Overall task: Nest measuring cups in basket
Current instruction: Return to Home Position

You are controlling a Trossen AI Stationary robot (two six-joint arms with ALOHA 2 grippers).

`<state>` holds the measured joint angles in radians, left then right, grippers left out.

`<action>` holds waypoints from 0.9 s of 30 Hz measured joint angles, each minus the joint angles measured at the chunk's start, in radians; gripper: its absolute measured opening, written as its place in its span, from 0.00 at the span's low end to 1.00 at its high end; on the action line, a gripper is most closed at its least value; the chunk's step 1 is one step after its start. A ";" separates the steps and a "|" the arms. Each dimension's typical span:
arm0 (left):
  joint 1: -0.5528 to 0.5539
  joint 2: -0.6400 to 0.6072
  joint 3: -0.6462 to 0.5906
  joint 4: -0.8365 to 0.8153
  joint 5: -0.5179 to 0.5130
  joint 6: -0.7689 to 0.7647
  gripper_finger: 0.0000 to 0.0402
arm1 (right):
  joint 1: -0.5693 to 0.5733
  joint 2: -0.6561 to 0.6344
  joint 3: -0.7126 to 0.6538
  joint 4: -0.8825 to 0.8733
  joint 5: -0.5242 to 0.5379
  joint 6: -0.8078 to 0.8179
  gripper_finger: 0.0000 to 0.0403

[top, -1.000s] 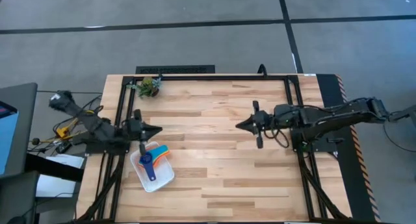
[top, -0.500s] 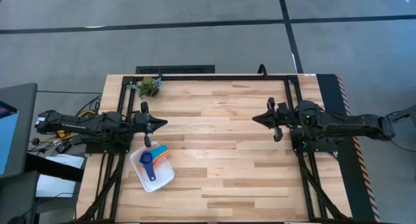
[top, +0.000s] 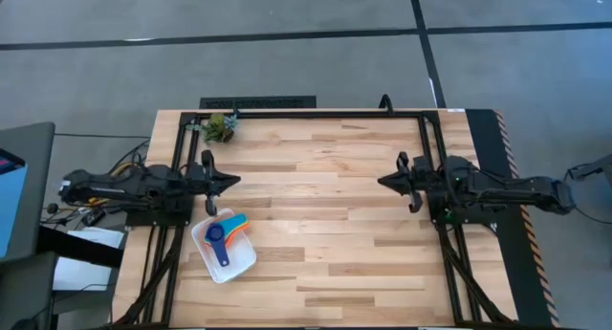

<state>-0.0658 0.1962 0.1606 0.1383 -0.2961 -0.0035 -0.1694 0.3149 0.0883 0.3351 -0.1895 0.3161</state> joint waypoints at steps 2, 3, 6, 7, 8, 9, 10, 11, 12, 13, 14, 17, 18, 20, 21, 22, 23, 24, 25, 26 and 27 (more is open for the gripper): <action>0.000 -0.026 -0.041 0.012 0.005 -0.013 0.00 | 0.008 -0.014 0.000 -0.010 -0.013 -0.009 0.05; 0.000 -0.040 -0.061 0.018 0.006 -0.023 0.00 | 0.010 -0.023 0.000 -0.025 -0.022 -0.010 0.05; 0.000 -0.088 -0.109 0.030 0.018 -0.033 0.00 | 0.012 -0.051 0.000 -0.102 -0.042 -0.004 0.08; 0.000 -0.105 -0.116 0.029 0.026 -0.033 0.00 | 0.012 -0.059 0.000 -0.121 -0.045 0.003 0.08; 0.000 -0.123 -0.121 0.030 0.034 -0.031 0.00 | 0.012 -0.068 0.000 -0.140 -0.045 0.008 0.08; 0.000 -0.142 -0.129 0.037 0.043 -0.029 0.00 | 0.012 -0.079 0.000 -0.155 -0.046 0.009 0.08; 0.000 -0.162 -0.136 0.037 0.050 -0.027 0.00 | 0.012 -0.088 0.000 -0.160 -0.046 0.009 0.08; 0.000 -0.182 -0.144 0.036 0.051 -0.024 0.00 | 0.012 -0.096 0.000 -0.161 -0.046 0.008 0.07; 0.000 -0.196 -0.150 0.025 0.055 -0.021 0.00 | 0.012 -0.106 0.000 -0.164 -0.046 0.002 0.07; 0.000 -0.196 -0.150 0.022 0.057 -0.020 0.00 | 0.012 -0.118 0.000 -0.170 -0.046 -0.003 0.06; 0.000 -0.195 -0.149 0.008 0.059 -0.020 0.00 | 0.012 -0.130 0.000 -0.175 -0.045 -0.007 0.06; -0.001 -0.192 -0.149 -0.036 0.082 -0.026 0.00 | 0.005 -0.152 0.000 -0.184 -0.045 -0.010 0.05; -0.001 -0.193 -0.149 -0.048 0.088 -0.030 0.00 | 0.004 -0.161 0.000 -0.195 -0.046 -0.010 0.05; -0.001 -0.193 -0.149 -0.060 0.108 -0.035 0.00 | 0.003 -0.173 0.000 -0.204 -0.045 -0.010 0.05; -0.001 -0.193 -0.149 -0.070 0.112 -0.034 0.00 | 0.003 -0.175 -0.003 -0.198 -0.044 -0.010 0.05; -0.001 -0.193 -0.149 -0.084 0.114 -0.032 0.00 | 0.003 -0.178 -0.013 -0.182 -0.043 -0.010 0.06; -0.001 -0.192 -0.149 -0.091 0.119 -0.030 0.00 | 0.003 -0.183 -0.027 -0.170 -0.041 -0.010 0.06; -0.001 -0.192 -0.149 -0.090 0.132 -0.023 0.00 | 0.003 -0.188 -0.044 -0.152 -0.040 -0.009 0.07; -0.001 -0.192 -0.149 -0.089 0.138 -0.016 0.00 | 0.003 -0.192 -0.065 -0.126 -0.040 -0.002 0.07; -0.001 -0.193 -0.149 -0.087 0.142 -0.011 0.00 | 0.003 -0.197 -0.080 -0.126 -0.037 0.008 0.07; -0.001 -0.193 -0.149 -0.088 0.143 -0.009 0.00 | 0.003 -0.203 -0.079 -0.143 -0.026 0.016 0.07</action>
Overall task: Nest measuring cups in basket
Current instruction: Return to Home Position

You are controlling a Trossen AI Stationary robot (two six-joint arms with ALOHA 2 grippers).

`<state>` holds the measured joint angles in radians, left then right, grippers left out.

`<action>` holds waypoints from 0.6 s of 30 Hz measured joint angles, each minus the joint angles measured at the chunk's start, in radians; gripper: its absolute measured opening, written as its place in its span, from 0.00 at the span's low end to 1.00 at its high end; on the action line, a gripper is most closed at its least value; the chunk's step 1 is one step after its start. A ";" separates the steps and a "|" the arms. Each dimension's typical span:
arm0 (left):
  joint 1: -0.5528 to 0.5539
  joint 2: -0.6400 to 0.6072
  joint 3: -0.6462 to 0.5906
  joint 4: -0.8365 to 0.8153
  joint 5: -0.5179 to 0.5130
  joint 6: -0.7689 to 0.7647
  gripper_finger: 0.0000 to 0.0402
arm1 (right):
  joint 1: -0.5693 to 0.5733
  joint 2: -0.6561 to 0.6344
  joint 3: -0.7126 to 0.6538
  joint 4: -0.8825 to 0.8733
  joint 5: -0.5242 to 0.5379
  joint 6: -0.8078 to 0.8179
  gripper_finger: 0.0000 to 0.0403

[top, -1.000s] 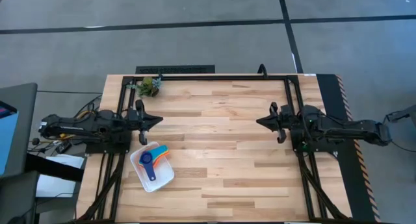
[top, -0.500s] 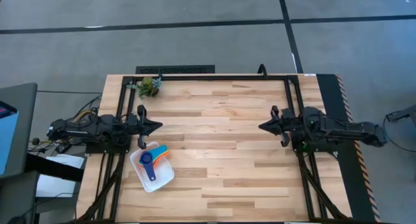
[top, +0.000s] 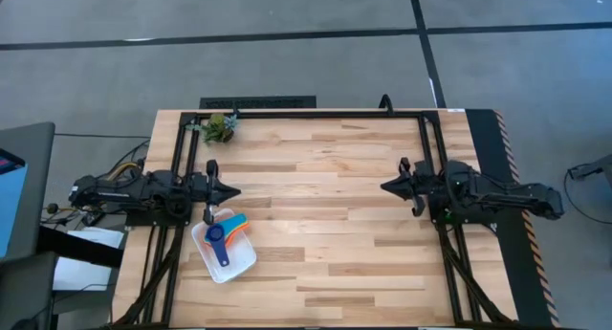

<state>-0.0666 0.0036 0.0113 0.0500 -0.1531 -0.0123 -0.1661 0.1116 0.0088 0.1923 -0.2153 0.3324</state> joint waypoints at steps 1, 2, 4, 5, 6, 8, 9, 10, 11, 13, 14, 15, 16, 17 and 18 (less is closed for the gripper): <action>0.000 0.000 0.000 -0.001 0.001 0.001 0.00 | 0.000 -0.004 0.000 -0.026 0.011 0.014 0.07; 0.000 0.000 0.000 -0.002 0.002 0.001 0.00 | 0.000 -0.003 0.000 -0.038 0.020 0.022 0.07; 0.000 0.000 0.000 -0.005 0.022 0.001 0.00 | 0.000 -0.002 0.000 -0.055 0.034 0.022 0.06; 0.000 0.001 0.000 -0.008 0.041 0.002 0.00 | -0.001 -0.003 0.000 -0.049 0.035 0.018 0.06; 0.000 0.002 0.000 -0.014 0.065 0.005 0.00 | -0.003 -0.003 0.000 -0.048 0.035 0.012 0.05; -0.001 0.002 0.000 -0.021 0.096 0.010 0.00 | -0.010 -0.003 0.000 -0.075 0.035 0.008 0.05; 0.000 0.002 0.000 -0.022 0.098 0.015 0.00 | -0.013 -0.003 -0.001 -0.089 0.035 0.000 0.05; 0.000 0.002 0.000 -0.021 0.098 0.023 0.00 | -0.014 -0.003 -0.001 -0.102 0.038 -0.009 0.06; 0.000 0.002 0.000 -0.022 0.098 0.030 0.00 | -0.014 -0.003 -0.001 -0.124 0.038 -0.015 0.06; 0.000 0.003 0.000 -0.022 0.097 0.033 0.00 | -0.012 -0.001 -0.001 -0.134 0.042 -0.016 0.07; 0.000 0.003 0.000 -0.022 0.097 0.030 0.00 | -0.010 -0.001 -0.001 -0.133 0.043 -0.016 0.08; 0.000 0.003 0.000 -0.022 0.097 0.024 0.00 | -0.010 0.000 -0.001 -0.132 0.043 -0.016 0.08; 0.000 0.003 0.000 -0.022 0.097 0.015 0.00 | -0.011 0.000 -0.001 -0.129 0.046 -0.016 0.08; 0.000 0.003 0.000 -0.022 0.097 0.008 0.00 | -0.012 -0.001 -0.001 -0.128 0.057 -0.017 0.09; 0.000 0.003 0.000 -0.022 0.097 0.008 0.00 | -0.013 -0.001 -0.001 -0.129 0.069 -0.018 0.09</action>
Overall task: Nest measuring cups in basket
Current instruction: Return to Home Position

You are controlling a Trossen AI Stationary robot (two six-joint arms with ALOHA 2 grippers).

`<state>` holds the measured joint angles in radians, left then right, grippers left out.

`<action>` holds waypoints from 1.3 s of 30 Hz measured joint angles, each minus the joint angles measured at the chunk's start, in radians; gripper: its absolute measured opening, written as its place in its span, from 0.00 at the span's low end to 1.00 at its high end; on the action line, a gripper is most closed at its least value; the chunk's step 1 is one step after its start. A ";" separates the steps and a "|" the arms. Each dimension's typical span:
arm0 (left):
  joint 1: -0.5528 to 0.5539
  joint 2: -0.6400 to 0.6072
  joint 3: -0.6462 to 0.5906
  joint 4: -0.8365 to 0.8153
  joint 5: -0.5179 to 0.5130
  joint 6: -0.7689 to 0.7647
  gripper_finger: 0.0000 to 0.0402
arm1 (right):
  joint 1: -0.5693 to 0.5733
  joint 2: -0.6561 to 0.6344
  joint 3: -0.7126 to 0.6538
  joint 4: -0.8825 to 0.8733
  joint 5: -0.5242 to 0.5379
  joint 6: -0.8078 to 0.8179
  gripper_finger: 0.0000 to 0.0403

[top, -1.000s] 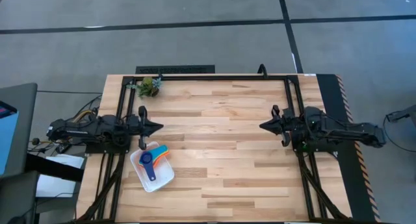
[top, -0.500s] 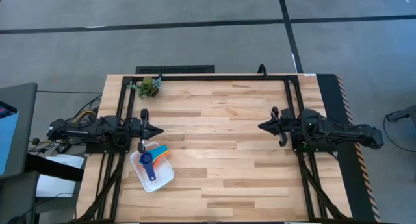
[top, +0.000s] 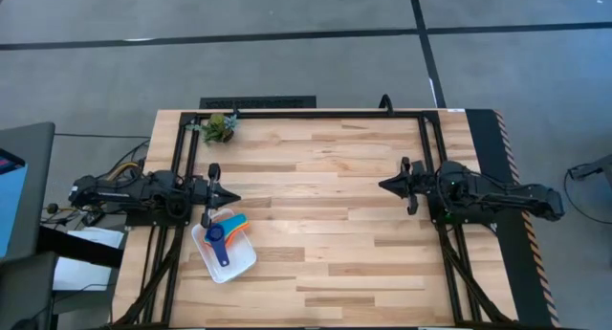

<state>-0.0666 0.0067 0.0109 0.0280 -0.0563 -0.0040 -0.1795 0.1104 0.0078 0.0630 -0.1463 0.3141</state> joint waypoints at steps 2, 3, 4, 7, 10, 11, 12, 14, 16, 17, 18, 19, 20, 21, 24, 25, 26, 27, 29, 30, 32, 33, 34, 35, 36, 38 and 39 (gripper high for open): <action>0.000 0.000 0.000 0.000 -0.001 0.011 0.00 | 0.000 0.000 0.000 -0.007 0.018 -0.001 0.09; 0.000 0.000 0.000 0.000 -0.001 0.019 0.00 | 0.000 -0.001 0.000 -0.010 0.018 0.000 0.09; 0.000 0.000 0.000 0.000 -0.001 0.023 0.00 | 0.000 0.000 0.000 -0.012 0.018 0.000 0.09; 0.000 0.000 0.000 0.000 -0.001 0.014 0.00 | 0.003 0.000 0.000 -0.015 0.018 0.000 0.08; 0.000 0.000 0.000 0.000 -0.001 -0.012 0.00 | 0.002 0.000 -0.001 -0.018 0.018 0.000 0.07; 0.000 0.000 0.000 0.000 -0.001 -0.017 0.00 | 0.002 0.000 -0.001 -0.018 0.018 0.002 0.07; 0.000 0.000 0.000 0.000 -0.001 -0.017 0.00 | 0.003 0.000 -0.001 -0.019 0.018 0.008 0.07; 0.000 0.000 0.000 0.000 -0.002 -0.017 0.00 | 0.002 0.000 -0.001 -0.020 0.018 0.025 0.07; 0.000 0.000 0.000 0.000 -0.002 -0.017 0.00 | 0.002 0.000 -0.001 -0.022 0.018 0.026 0.06; 0.000 0.000 0.000 0.000 -0.002 -0.017 0.00 | 0.002 0.000 -0.001 -0.022 0.018 0.026 0.06; 0.000 0.000 0.000 0.000 -0.002 -0.017 0.00 | 0.002 0.000 -0.001 -0.022 0.018 0.026 0.06; 0.000 0.000 0.000 0.000 -0.002 -0.017 0.00 | 0.002 0.000 -0.001 -0.022 0.018 0.026 0.06; 0.000 0.000 0.000 0.000 -0.002 -0.018 0.00 | 0.002 0.000 -0.001 -0.023 0.018 0.026 0.06; 0.000 0.000 0.000 0.000 -0.002 -0.018 0.00 | 0.002 0.000 -0.001 -0.023 0.018 0.026 0.07; 0.000 0.000 0.000 0.000 -0.003 -0.018 0.00 | 0.002 0.000 -0.002 -0.024 0.018 0.026 0.08; 0.000 0.000 0.000 0.000 -0.003 -0.018 0.00 | 0.002 0.000 -0.002 -0.024 0.018 0.026 0.08; 0.000 0.000 0.000 0.000 -0.003 -0.018 0.00 | 0.002 0.000 -0.002 -0.025 0.018 0.026 0.09; 0.000 0.000 0.000 0.000 -0.003 -0.018 0.00 | 0.002 0.000 -0.002 -0.025 0.018 0.026 0.09; 0.000 0.000 0.000 0.000 -0.003 -0.019 0.00 | 0.002 0.000 -0.002 -0.025 0.018 0.026 0.09; 0.000 0.000 0.000 0.000 -0.003 -0.019 0.00 | 0.002 0.000 -0.002 -0.025 0.018 0.027 0.09; 0.000 0.000 0.000 0.000 -0.003 -0.019 0.00 | 0.002 0.000 -0.002 -0.025 0.017 0.027 0.10; 0.000 0.000 0.000 0.000 -0.003 -0.019 0.00 | 0.002 0.000 -0.002 -0.025 0.017 0.027 0.09; 0.000 0.000 0.000 0.000 -0.003 -0.019 0.00 | 0.002 0.000 -0.002 -0.025 0.017 0.028 0.09; 0.000 0.000 0.000 0.000 -0.003 -0.019 0.00 | 0.002 0.000 -0.002 -0.025 0.017 0.028 0.09; 0.000 0.000 0.000 0.000 -0.003 -0.019 0.00 | 0.002 0.000 -0.002 -0.025 0.017 0.028 0.09; 0.000 0.000 -0.001 0.000 -0.003 -0.019 0.00 | 0.002 0.000 -0.002 -0.025 0.017 0.028 0.08; 0.000 0.000 -0.001 0.000 -0.003 -0.019 0.00 | 0.002 0.000 -0.002 -0.025 0.017 0.028 0.08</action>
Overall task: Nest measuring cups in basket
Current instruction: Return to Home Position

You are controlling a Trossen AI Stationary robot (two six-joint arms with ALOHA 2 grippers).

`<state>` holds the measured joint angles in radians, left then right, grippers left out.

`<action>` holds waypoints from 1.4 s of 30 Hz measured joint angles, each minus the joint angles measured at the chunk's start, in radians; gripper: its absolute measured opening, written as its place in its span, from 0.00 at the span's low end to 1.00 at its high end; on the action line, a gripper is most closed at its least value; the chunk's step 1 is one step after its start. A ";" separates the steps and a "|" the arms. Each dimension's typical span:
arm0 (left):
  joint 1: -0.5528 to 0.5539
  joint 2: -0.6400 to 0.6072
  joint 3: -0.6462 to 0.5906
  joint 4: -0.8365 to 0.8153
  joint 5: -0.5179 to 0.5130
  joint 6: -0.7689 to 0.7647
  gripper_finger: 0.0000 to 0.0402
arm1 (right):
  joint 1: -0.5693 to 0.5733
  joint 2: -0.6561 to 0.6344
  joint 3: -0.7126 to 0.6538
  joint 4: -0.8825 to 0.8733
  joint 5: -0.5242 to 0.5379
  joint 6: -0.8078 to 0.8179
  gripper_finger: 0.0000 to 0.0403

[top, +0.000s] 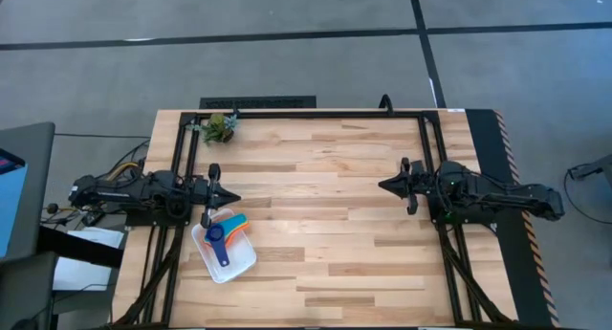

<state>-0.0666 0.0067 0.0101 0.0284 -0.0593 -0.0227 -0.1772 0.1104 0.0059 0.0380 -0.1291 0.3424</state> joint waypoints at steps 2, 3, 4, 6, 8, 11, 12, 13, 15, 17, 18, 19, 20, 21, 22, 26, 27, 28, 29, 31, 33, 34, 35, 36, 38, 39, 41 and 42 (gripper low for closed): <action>0.000 0.000 0.000 0.000 0.000 0.000 0.00 | 0.000 0.000 0.000 0.000 0.000 0.000 0.07; 0.000 0.000 0.000 0.000 0.000 0.000 0.00 | 0.000 0.000 0.000 0.000 0.000 0.000 0.07; 0.000 0.000 0.000 0.000 0.000 0.000 0.00 | 0.000 0.000 0.000 0.000 0.000 0.000 0.07; 0.000 0.000 0.000 0.000 0.000 0.000 0.00 | 0.000 0.000 0.000 0.000 0.000 0.000 0.07; 0.000 0.000 0.000 0.000 0.000 0.000 0.00 | 0.000 0.000 0.000 0.000 0.000 0.000 0.07; 0.000 0.000 0.000 0.000 0.000 0.000 0.00 | 0.000 0.000 0.000 0.000 0.000 0.000 0.07; 0.000 0.000 0.000 0.000 0.000 0.000 0.00 | 0.000 0.000 0.000 0.000 0.000 0.000 0.08; 0.000 0.000 0.000 0.000 0.000 0.000 0.00 | 0.000 0.000 0.000 0.000 0.000 0.000 0.08; 0.000 0.000 0.000 0.000 0.000 0.000 0.00 | 0.000 0.000 0.000 0.000 0.000 0.000 0.09; 0.000 0.000 0.000 0.000 0.000 0.000 0.00 | 0.000 0.000 0.000 0.000 0.000 -0.001 0.09; 0.000 0.000 0.000 0.000 0.000 0.000 0.00 | 0.000 0.000 0.000 0.000 0.000 0.000 0.09; 0.000 0.000 0.000 0.000 0.000 0.000 0.00 | 0.000 0.000 0.000 0.000 0.000 0.000 0.09; 0.000 0.000 0.000 0.000 0.000 0.000 0.00 | 0.000 0.000 0.000 0.000 -0.001 -0.001 0.09; 0.000 0.000 0.000 0.000 0.000 0.000 0.00 | 0.000 0.000 0.000 0.000 -0.001 -0.001 0.09; 0.000 0.000 0.000 0.000 0.000 0.000 0.00 | 0.000 0.000 0.000 0.000 -0.001 -0.001 0.09; 0.000 0.000 0.000 0.000 0.000 0.000 0.00 | 0.000 0.000 0.000 0.000 -0.001 -0.001 0.08; 0.000 0.000 0.000 0.000 0.000 0.000 0.00 | 0.000 0.000 0.000 0.000 -0.001 -0.001 0.08; 0.000 0.000 0.000 0.000 0.000 0.000 0.00 | 0.000 0.000 0.000 0.000 -0.001 -0.001 0.08; 0.000 0.000 0.000 0.000 0.000 0.000 0.00 | 0.000 0.000 0.000 0.000 -0.001 -0.001 0.07; 0.000 0.000 0.000 0.000 0.000 0.000 0.00 | 0.000 0.000 0.000 0.000 -0.001 -0.001 0.07; 0.000 0.000 0.000 0.000 0.000 0.000 0.00 | 0.000 0.000 0.000 0.000 -0.001 -0.001 0.07; 0.000 0.000 0.000 0.000 0.000 0.000 0.00 | 0.000 0.000 0.000 0.000 -0.001 -0.001 0.07; 0.000 0.000 0.000 0.000 0.000 0.000 0.00 | 0.000 0.000 0.000 0.000 -0.001 -0.001 0.07; 0.000 0.000 0.000 0.000 0.000 0.000 0.00 | 0.000 0.000 0.000 0.000 -0.001 -0.001 0.07; 0.000 0.000 0.000 0.000 0.000 0.000 0.00 | 0.000 0.000 0.000 0.000 -0.001 -0.001 0.08; 0.000 0.000 0.000 0.000 0.000 0.000 0.00 | 0.000 0.000 0.000 0.000 -0.001 -0.001 0.08; 0.000 0.000 0.000 0.000 0.000 0.000 0.00 | 0.000 0.000 0.000 0.000 -0.001 -0.001 0.09; 0.000 0.000 0.000 0.000 0.000 0.000 0.00 | 0.000 0.000 0.000 0.000 -0.001 -0.001 0.09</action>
<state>-0.0666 0.0066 0.0101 0.0287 -0.0591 -0.0227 -0.1772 0.1108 0.0055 0.0378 -0.1299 0.3412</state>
